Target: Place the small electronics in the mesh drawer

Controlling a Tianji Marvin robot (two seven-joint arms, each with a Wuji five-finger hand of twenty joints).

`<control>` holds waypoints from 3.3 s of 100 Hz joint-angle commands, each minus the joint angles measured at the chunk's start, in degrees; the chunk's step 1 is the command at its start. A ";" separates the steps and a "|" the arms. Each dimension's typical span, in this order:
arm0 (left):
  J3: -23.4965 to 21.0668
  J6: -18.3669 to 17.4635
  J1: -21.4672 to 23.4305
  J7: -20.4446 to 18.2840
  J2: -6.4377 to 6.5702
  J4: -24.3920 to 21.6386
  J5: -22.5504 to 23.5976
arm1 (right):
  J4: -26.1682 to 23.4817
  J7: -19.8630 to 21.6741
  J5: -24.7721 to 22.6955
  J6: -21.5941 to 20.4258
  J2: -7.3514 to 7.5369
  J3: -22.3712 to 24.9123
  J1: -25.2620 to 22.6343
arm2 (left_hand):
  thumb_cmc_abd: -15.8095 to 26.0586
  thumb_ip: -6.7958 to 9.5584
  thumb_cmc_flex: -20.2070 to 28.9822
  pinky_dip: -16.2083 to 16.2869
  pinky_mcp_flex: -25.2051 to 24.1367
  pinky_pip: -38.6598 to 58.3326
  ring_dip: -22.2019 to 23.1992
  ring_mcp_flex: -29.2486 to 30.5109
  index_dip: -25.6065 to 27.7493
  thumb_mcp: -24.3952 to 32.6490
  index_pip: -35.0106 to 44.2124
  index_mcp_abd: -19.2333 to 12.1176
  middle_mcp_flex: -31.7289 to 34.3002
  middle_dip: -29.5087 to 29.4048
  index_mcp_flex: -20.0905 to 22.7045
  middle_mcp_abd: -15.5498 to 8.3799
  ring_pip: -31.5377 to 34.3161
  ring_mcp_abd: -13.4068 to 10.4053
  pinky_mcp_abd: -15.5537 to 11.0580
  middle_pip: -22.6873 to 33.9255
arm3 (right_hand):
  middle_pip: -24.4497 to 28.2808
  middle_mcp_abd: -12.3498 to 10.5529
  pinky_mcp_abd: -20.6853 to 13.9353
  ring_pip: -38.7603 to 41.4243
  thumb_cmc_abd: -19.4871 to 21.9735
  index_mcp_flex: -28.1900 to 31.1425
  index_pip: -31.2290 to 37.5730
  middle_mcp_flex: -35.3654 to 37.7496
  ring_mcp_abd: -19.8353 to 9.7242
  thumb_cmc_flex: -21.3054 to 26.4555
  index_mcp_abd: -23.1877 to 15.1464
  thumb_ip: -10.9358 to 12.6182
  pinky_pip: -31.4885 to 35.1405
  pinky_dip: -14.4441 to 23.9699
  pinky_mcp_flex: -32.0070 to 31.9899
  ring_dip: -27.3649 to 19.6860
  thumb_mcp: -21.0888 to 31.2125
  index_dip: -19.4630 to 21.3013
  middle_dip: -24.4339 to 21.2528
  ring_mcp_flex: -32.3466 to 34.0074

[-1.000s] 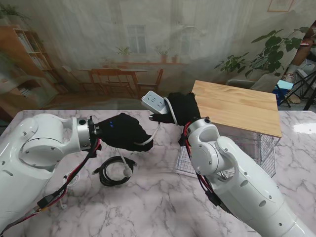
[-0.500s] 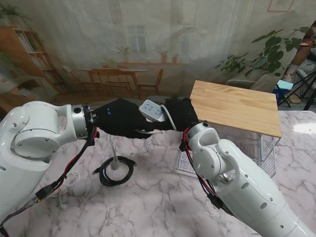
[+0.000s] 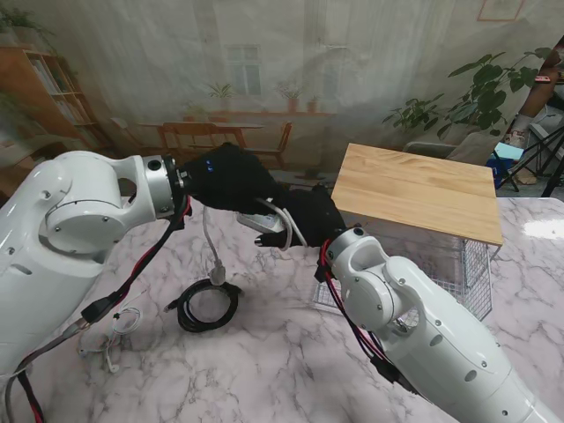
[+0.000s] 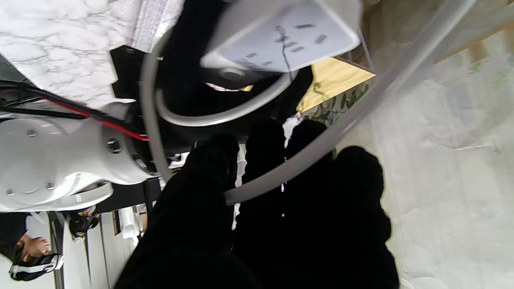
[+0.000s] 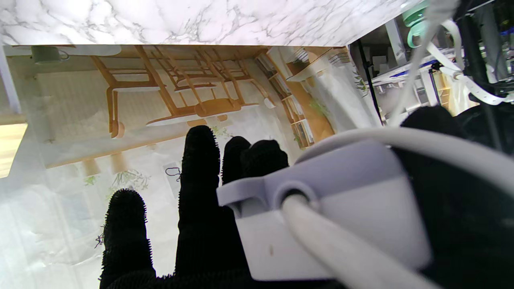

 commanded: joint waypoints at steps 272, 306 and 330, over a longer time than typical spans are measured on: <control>26.28 11.02 -13.85 3.09 -2.23 26.16 3.28 | -8.47 -6.37 13.93 -1.11 -2.03 6.88 -9.95 | 3.45 0.93 -2.76 -0.72 -5.48 -5.23 -3.01 -5.07 -12.81 -2.68 -15.11 -1.42 -6.84 -11.55 -9.19 1.18 -7.87 5.04 -2.30 -8.49 | 4.21 -5.03 -0.71 3.39 14.23 5.69 3.73 1.33 -1.68 12.69 -8.05 0.46 -0.44 -0.03 -0.97 0.71 14.63 1.41 1.21 0.05; 25.03 11.80 -13.00 3.64 -2.22 27.22 4.08 | -8.04 -6.09 14.02 -0.46 -2.01 6.82 -9.83 | 3.94 1.01 -16.98 -3.94 -13.02 -16.30 -12.44 -14.39 -22.67 -3.04 -32.26 5.00 -29.61 -33.81 -17.97 7.05 -20.25 4.07 -2.48 -26.15 | 4.25 -5.01 -0.75 3.28 14.31 5.67 3.84 1.21 -1.60 12.72 -8.00 0.51 -0.56 0.02 -1.06 0.63 14.49 1.22 1.08 -0.09; 25.90 13.69 -13.01 2.22 -2.10 28.79 2.09 | -8.12 -6.26 14.19 -0.37 -2.08 6.91 -9.63 | 1.59 1.18 -17.59 -6.15 -16.27 -21.65 -17.04 -19.40 -25.18 -1.97 -37.50 6.23 -41.51 -37.59 -22.71 7.94 -24.49 4.38 -2.91 -29.33 | 4.23 -4.94 -0.74 3.26 14.38 5.67 3.88 1.19 -1.58 12.65 -8.00 0.55 -0.68 0.05 -1.14 0.61 14.39 1.15 1.04 -0.13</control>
